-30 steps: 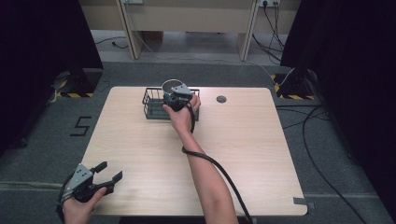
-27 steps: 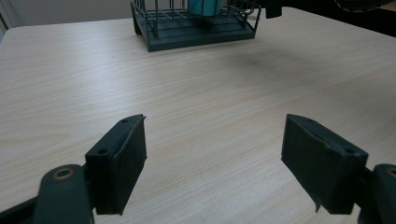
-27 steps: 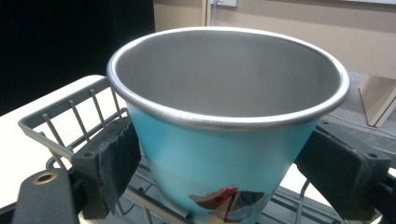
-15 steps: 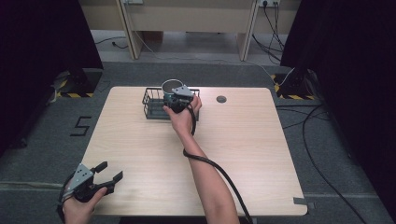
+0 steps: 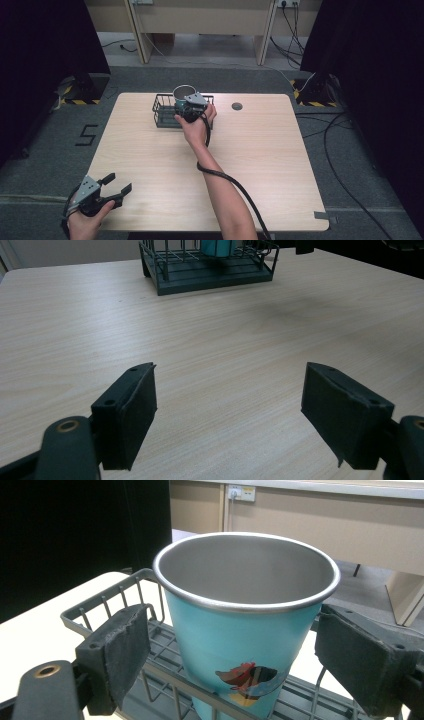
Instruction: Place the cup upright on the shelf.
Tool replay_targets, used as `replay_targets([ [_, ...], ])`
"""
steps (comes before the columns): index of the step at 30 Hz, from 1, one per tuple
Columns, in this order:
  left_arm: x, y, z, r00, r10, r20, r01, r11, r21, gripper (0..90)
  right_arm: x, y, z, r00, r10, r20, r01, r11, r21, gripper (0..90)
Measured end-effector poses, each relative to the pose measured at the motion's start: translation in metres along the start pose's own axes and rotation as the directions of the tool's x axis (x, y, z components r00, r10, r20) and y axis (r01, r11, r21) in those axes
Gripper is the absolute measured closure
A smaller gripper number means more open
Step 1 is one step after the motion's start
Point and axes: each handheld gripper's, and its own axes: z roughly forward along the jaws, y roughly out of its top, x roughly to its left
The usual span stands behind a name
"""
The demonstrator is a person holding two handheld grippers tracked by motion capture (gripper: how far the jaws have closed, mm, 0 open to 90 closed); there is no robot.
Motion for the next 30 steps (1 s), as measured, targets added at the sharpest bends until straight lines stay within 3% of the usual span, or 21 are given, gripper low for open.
replay_targets([
  [13, 0.000, 0.000, 0.000, 1.0000, -0.002, -0.001, 0.002, 1.0000, -0.003, 21.7, 0.001, 0.001, -0.010, 0.9999, 0.004, -0.016, -0.004, 1.000, -0.026, 15.3],
  [30, -0.001, 0.000, 0.001, 1.0000, 0.002, 0.000, -0.002, 1.0000, -0.004, 21.8, -0.010, -0.005, -0.032, 0.9996, 0.003, -0.029, -0.003, 1.000, -0.004, 15.4],
])
